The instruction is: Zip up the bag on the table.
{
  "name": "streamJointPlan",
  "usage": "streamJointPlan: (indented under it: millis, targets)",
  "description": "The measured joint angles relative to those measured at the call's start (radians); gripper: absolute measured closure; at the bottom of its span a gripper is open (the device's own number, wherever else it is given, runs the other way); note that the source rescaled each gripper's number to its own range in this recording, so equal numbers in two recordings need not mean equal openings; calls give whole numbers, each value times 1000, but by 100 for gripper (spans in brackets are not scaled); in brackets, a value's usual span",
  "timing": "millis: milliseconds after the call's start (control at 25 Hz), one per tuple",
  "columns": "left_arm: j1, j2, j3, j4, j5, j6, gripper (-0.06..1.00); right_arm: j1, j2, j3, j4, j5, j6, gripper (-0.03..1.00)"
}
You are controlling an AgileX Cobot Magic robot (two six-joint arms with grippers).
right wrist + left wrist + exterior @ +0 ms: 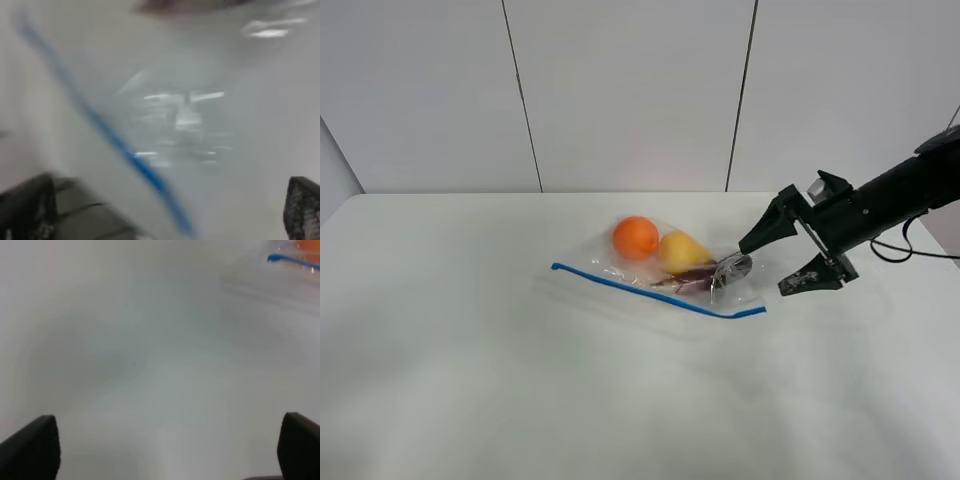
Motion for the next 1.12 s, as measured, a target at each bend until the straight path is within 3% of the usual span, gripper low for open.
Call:
streamJointPlan:
  millis: [160, 280, 400, 600, 1120]
  targets:
    - [0, 0, 0, 0, 0, 0, -5, 0, 0, -137, -353, -6, 205, -2]
    - [0, 0, 0, 0, 0, 0, -5, 0, 0, -236, -538, -6, 301, -2]
    - [0, 0, 0, 0, 0, 0, -5, 0, 0, -314, -657, -6, 336, -2]
    - [0, 0, 0, 0, 0, 0, -5, 0, 0, -337, -728, 9, 344, -2]
    - [0, 0, 0, -1, 0, 0, -5, 0, -218, -335, -719, 11, 344, -2]
